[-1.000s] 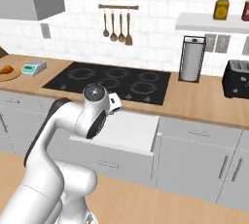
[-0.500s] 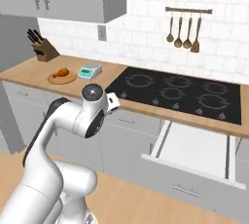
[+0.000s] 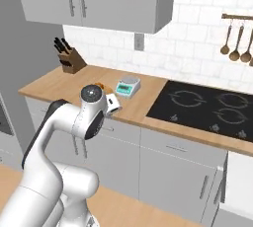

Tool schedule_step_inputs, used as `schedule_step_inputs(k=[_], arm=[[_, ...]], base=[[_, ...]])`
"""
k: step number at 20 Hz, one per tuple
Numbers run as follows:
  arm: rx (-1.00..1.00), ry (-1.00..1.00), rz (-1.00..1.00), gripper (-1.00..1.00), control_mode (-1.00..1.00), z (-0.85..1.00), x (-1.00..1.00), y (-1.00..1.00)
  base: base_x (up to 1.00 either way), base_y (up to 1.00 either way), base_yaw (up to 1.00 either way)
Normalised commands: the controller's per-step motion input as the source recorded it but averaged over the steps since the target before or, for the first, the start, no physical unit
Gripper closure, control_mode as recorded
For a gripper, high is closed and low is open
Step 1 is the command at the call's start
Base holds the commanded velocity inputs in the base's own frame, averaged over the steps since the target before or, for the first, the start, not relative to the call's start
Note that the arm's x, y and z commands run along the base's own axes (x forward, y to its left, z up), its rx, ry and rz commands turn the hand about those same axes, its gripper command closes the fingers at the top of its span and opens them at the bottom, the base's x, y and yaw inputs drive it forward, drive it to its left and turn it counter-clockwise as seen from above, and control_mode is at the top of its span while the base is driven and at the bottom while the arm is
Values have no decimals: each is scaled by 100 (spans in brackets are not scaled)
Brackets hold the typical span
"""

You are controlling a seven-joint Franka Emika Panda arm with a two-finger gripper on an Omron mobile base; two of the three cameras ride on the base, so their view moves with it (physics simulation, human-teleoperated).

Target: Pick up the knife from the drawer and place it on the cutting board. Then place the meat from the plate to the cutting board.

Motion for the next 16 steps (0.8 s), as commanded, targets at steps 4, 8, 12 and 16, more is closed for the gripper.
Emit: schedule_step_inputs(k=[4, 8, 12, 16], arm=[[0, 0, 0, -100, 100, 0, 0, 0], [0, 0, 0, -100, 100, 0, 0, 0], [0, 0, 0, -100, 100, 0, 0, 0], [0, 0, 0, -100, 100, 0, 0, 0]], base=[[79, 97, -10], [53, 71, -20], [37, 27, -27], [31, 0, -34]])
